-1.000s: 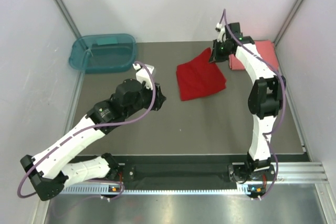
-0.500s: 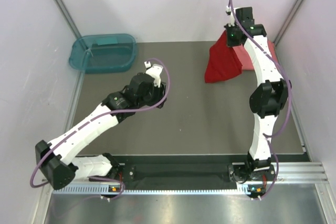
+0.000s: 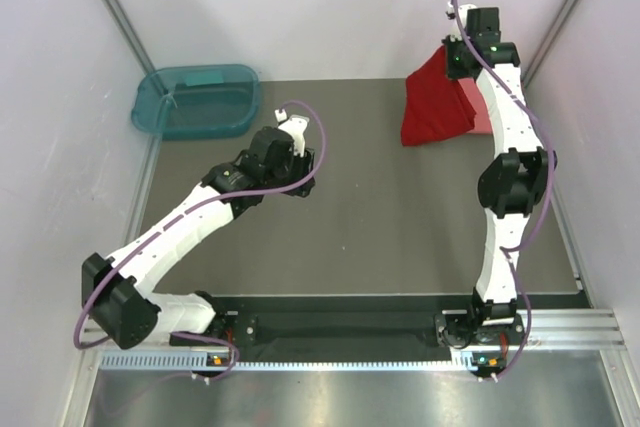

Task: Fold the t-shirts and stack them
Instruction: Neatly place the folded tshirt to the corner

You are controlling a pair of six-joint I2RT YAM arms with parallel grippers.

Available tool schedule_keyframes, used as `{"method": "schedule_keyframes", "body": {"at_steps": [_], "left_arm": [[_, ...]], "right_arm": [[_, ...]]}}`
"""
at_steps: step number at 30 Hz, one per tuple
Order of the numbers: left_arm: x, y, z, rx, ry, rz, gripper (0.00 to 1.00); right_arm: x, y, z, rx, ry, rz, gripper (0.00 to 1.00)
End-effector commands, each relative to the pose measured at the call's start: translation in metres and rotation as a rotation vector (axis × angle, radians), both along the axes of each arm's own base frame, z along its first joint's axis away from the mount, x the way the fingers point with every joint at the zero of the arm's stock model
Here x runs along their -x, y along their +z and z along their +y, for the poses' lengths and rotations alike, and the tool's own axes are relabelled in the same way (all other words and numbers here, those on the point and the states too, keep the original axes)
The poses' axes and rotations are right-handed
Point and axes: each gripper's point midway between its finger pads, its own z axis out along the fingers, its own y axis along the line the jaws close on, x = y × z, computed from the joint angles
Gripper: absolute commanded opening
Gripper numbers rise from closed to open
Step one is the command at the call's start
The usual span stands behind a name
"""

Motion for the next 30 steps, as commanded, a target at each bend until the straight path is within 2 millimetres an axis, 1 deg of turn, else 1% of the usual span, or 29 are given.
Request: {"method": "schedule_keyframes", "body": {"at_steps": [1, 3, 5, 6, 14, 15, 19, 23, 24, 26, 27, 30], "left_arm": [[-0.011, 0.026, -0.010, 0.052, -0.013, -0.060, 0.50], [-0.012, 0.022, -0.009, 0.049, -0.008, -0.052, 0.50], [-0.012, 0.023, -0.011, 0.055, -0.014, -0.047, 0.50], [-0.013, 0.020, -0.012, 0.054, -0.015, -0.039, 0.50], [-0.015, 0.024, -0.018, 0.074, -0.028, -0.039, 0.50], [-0.015, 0.023, -0.018, 0.073, -0.028, -0.036, 0.50], [-0.013, 0.023, -0.017, 0.075, -0.026, -0.035, 0.49], [-0.010, 0.025, -0.015, 0.078, -0.026, -0.040, 0.49], [-0.009, 0.025, -0.014, 0.077, -0.025, -0.037, 0.49], [-0.009, 0.028, -0.013, 0.083, -0.025, -0.042, 0.49], [-0.004, 0.027, -0.017, 0.095, -0.048, -0.027, 0.49], [-0.002, 0.025, -0.017, 0.102, -0.049, -0.019, 0.49]], "right_arm": [[-0.015, 0.057, -0.007, 0.002, 0.013, -0.177, 0.00], [-0.013, 0.061, -0.010, 0.004, 0.013, -0.183, 0.00], [-0.010, 0.070, -0.010, 0.002, 0.014, -0.197, 0.00], [-0.007, 0.076, -0.011, 0.002, 0.014, -0.208, 0.00], [0.006, 0.090, -0.012, 0.014, 0.020, -0.209, 0.00], [0.009, 0.097, -0.013, 0.020, 0.018, -0.221, 0.00], [0.016, 0.112, -0.018, 0.029, 0.008, -0.245, 0.00], [0.023, 0.112, -0.020, 0.037, 0.010, -0.232, 0.00], [0.026, 0.120, -0.020, 0.038, 0.010, -0.249, 0.00], [0.027, 0.118, -0.022, 0.046, 0.009, -0.244, 0.00], [0.028, 0.119, -0.022, 0.049, 0.010, -0.246, 0.00], [0.025, 0.116, -0.024, 0.062, 0.008, -0.244, 0.00]]}}
